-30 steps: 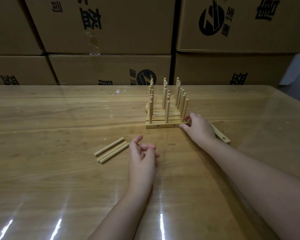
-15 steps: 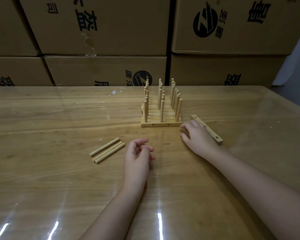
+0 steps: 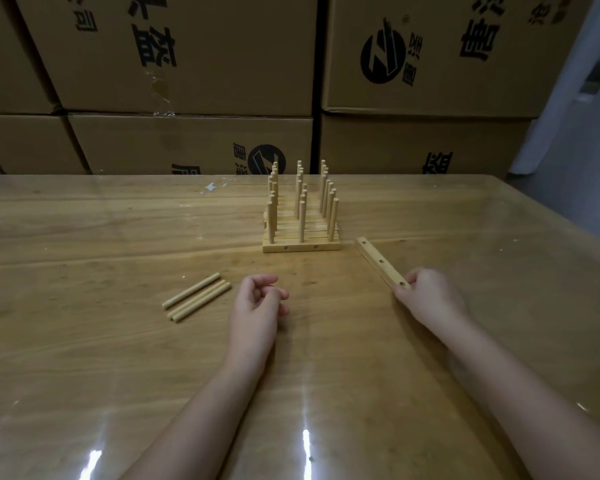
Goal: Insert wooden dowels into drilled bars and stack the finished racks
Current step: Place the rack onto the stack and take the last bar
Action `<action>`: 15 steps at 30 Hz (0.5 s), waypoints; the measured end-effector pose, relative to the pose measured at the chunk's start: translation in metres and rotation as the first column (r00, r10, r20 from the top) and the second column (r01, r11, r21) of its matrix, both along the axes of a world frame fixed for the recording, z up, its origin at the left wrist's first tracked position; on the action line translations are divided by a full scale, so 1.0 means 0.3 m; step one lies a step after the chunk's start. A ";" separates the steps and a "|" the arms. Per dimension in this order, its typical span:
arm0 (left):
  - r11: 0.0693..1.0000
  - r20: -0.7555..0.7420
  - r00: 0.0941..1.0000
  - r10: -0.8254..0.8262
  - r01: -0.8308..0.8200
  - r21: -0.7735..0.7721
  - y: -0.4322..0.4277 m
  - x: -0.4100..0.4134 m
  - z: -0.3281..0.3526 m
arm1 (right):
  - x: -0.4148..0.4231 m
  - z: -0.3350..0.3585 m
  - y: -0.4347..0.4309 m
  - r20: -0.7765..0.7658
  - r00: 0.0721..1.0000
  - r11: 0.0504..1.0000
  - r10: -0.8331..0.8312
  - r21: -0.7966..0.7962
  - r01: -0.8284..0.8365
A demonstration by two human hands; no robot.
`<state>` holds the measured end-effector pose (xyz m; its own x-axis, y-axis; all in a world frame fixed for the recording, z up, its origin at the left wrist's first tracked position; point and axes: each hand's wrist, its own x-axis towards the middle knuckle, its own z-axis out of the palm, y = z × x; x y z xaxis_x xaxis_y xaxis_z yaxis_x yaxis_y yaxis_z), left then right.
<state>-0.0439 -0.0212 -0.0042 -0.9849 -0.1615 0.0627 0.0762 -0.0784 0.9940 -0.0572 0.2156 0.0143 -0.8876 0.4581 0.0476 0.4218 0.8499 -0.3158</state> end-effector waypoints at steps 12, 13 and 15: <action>0.986 0.000 0.986 -0.165 0.165 -0.022 0.007 0.002 0.003 | 0.172 0.083 -0.143 -0.135 0.935 0.455 0.329 -0.845 -0.282; 0.986 0.003 0.986 -0.169 0.169 0.010 0.005 0.002 0.008 | 0.172 0.078 -0.160 -0.193 0.909 0.502 0.371 -0.781 -0.371; 0.978 0.023 0.983 -0.185 0.181 0.105 -0.002 0.002 0.015 | 0.168 0.069 -0.179 -0.311 0.842 0.589 0.441 -0.608 -0.533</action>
